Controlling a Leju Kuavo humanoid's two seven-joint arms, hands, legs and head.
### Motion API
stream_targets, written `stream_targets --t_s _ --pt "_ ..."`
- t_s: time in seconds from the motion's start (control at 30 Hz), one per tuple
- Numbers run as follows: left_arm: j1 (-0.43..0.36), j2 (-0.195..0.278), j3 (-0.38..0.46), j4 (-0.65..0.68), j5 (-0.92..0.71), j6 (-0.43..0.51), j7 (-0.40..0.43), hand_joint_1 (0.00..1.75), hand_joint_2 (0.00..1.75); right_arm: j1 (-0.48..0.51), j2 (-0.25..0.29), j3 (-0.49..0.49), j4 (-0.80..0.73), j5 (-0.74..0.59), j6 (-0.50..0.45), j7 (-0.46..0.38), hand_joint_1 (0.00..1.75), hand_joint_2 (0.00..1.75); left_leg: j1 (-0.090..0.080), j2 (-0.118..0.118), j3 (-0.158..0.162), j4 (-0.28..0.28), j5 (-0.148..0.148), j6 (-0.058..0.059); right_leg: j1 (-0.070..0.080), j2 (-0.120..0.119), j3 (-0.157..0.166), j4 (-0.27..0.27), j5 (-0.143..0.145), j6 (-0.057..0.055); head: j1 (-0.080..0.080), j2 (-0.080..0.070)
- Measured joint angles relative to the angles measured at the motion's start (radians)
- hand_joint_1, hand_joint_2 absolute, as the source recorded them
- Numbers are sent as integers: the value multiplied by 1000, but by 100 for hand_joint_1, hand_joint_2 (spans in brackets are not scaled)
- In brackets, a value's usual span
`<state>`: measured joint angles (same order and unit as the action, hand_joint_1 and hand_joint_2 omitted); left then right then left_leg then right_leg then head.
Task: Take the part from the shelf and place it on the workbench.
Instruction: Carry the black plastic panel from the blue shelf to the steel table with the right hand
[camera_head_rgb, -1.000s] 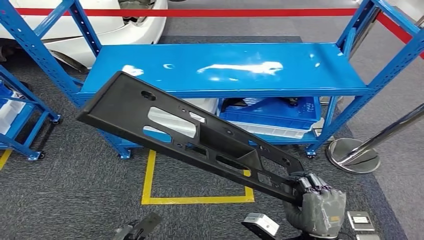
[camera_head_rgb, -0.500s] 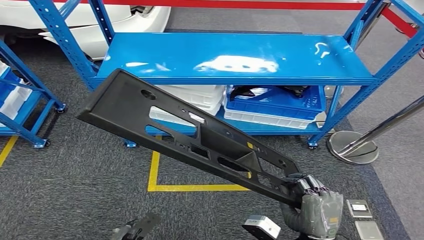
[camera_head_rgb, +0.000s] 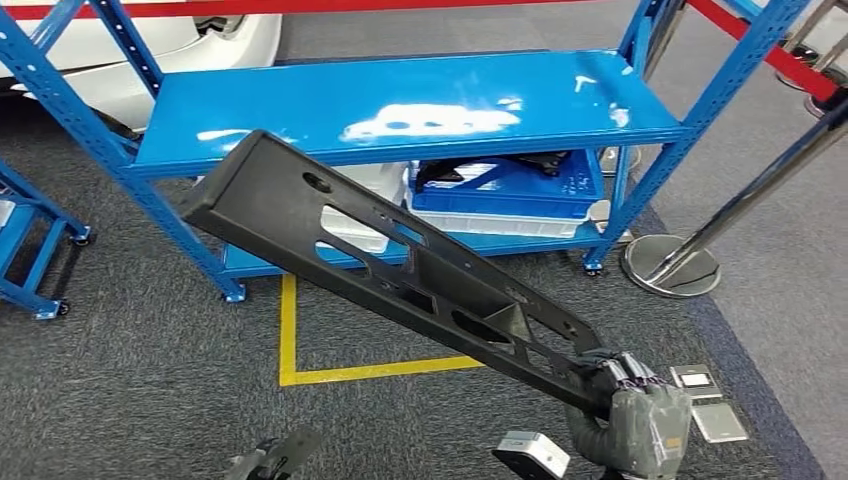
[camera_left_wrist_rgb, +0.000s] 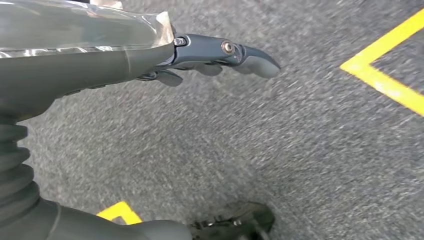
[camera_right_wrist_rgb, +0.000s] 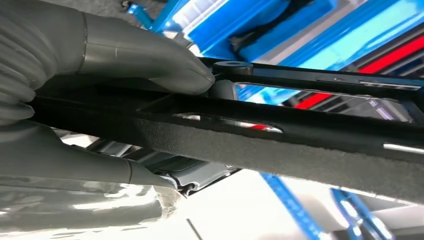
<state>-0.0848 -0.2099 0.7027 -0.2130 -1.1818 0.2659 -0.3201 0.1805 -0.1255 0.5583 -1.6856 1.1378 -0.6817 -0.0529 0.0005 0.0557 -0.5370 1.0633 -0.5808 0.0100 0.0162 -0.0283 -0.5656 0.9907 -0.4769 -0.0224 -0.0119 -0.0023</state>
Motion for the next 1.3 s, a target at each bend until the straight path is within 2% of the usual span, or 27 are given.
stream_targets --t_s 0.03,0.1,0.13,0.17,0.2,0.23,0.3,0.37,0.43,0.5,0.57,0.6,0.63,0.67,0.7,0.73,0.8,0.87,0.93,0.97,1.03,1.07,1.13,1.17,1.2,1.23,1.3 --pt "1 1 0 0 0 0 0 0 175 0 2 0 0 0 -1 -1 175 175 2 -22 -23 51 -31 -3 -3 9 -1 -3 3 -2 -1 0" --pt "6 2 0 0 0 0 0 0 175 0 5 0 0 0 -2 -1 175 175 5 -41 -81 180 -84 -7 -4 31 -3 -3 5 -4 -2 0" --pt "8 2 0 0 0 0 1 0 175 1 5 0 0 -1 -3 -1 175 175 6 -43 -100 220 -89 -9 -5 43 -4 -1 5 -4 -2 0" --pt "8 3 0 0 0 0 1 0 175 2 6 -1 0 -1 -4 -1 175 175 8 -44 -104 223 -74 -11 -6 56 -4 2 4 -3 -2 0" --pt "8 3 0 0 0 0 1 0 175 2 6 -1 0 -2 -5 -1 175 175 11 -47 -91 188 -41 -13 -7 70 -4 6 3 -1 -2 0" --pt "8 4 0 0 0 0 1 0 175 2 7 -1 0 -2 -6 -1 175 175 15 -57 -67 127 0 -15 -9 84 -5 12 1 2 -2 0" --pt "8 5 0 0 0 0 1 0 175 3 9 -1 0 -4 -7 -1 175 175 24 -101 -27 22 46 -17 -10 110 -18 31 -4 13 -2 0" --pt "9 5 1 1 0 0 1 0 175 7 10 -3 -2 -6 -9 0 175 175 26 -127 -20 -8 44 -13 -12 131 -37 43 -1 25 -1 0" --pt "8 5 1 1 0 0 1 0 175 16 11 -7 -5 -8 -11 0 175 175 25 -110 -22 -13 46 -3 -17 145 -50 45 3 36 -2 0" --pt "6 5 2 1 0 0 0 0 175 21 12 -12 -7 -10 -11 0 175 175 28 -89 -21 -16 51 7 -16 108 -68 81 -22 48 2 0" --pt "6 6 2 1 0 0 -1 0 175 22 13 -16 -8 -15 -11 0 175 175 28 -64 -21 -17 51 13 -18 54 -120 196 -84 61 7 0" --pt "7 6 3 1 0 0 -1 0 175 23 14 -18 -8 -18 -11 0 175 175 28 -50 -21 -17 51 14 -22 41 -151 264 -112 66 7 0" --pt "8 7 4 1 1 0 -1 0 175 25 14 -20 -8 -22 -11 0 175 175 28 -38 -21 -17 50 14 -25 36 -173 314 -127 69 7 0" --pt "8 7 5 1 1 0 -1 0 175 28 14 -22 -9 -25 -11 -1 175 175 28 -26 -21 -17 49 14 -27 33 -179 328 -123 71 7 0" --pt "7 7 6 1 1 0 -1 0 175 31 15 -25 -10 -29 -11 -3 175 175 28 -15 -20 -17 48 13 -28 30 -163 298 -100 70 7 0" --pt "6 7 7 1 1 1 -2 0 175 34 16 -29 -13 -31 -11 -6 175 175 28 -5 -18 -17 45 11 -28 23 -129 234 -66 68 7 0" --pt "4 7 8 1 1 2 -3 0 175 37 21 -38 -22 -34 -11 -17 175 175 25 13 -13 -17 40 3 -18 -17 -58 97 -16 57 7 0" --pt "4 7 9 1 1 3 -4 0 175 41 26 -47 -29 -36 -11 -25 175 175 22 28 -11 -19 37 -6 -7 -39 -35 44 -8 46 6 0" --pt "3 6 10 1 1 4 -5 0 175 51 30 -54 -34 -37 -11 -30 175 175 22 42 -6 -24 34 -17 -6 -21 -37 37 -6 33 5 0" --pt "2 5 10 1 1 4 -6 0 175 56 33 -58 -37 -37 -12 -33 175 175 23 34 -5 -21 27 -21 -8 -11 -35 31 -2 25 5 0" --pt "2 4 10 1 1 4 -7 0 175 60 40 -64 -41 -38 -12 -39 175 175 23 -5 -26 34 -15 -23 -12 9 -29 18 5 11 3 0" --pt "3 4 10 1 1 4 -7 0 175 61 44 -66 -42 -39 -12 -40 175 175 23 -26 -53 94 -45 -22 -11 20 -28 17 6 7 2 0" --pt "8 5 10 1 1 5 -6 0 175 65 50 -69 -42 -41 -12 -47 175 175 19 -43 -115 216 -87 -20 -8 48 -27 17 6 3 1 0" --pt "9 5 11 1 1 5 -6 0 175 69 54 -72 -42 -44 -12 -57 175 175 18 -46 -133 242 -84 -19 -7 63 -26 17 6 2 1 0" --pt "10 5 11 1 1 5 -6 0 175 73 61 -77 -43 -46 -12 -72 175 175 17 -48 -131 228 -60 -18 -7 79 -25 18 5 2 1 0" --pt "9 5 11 1 0 5 -6 0 175 78 70 -84 -44 -49 -12 -93 175 175 18 -55 -114 177 -21 -16 -7 95 -23 20 4 2 1 0" --pt "8 6 12 1 0 5 -6 0 175 88 93 -101 -49 -56 -12 -137 175 175 23 -98 -64 52 47 -11 -7 123 -24 29 0 6 2 0"
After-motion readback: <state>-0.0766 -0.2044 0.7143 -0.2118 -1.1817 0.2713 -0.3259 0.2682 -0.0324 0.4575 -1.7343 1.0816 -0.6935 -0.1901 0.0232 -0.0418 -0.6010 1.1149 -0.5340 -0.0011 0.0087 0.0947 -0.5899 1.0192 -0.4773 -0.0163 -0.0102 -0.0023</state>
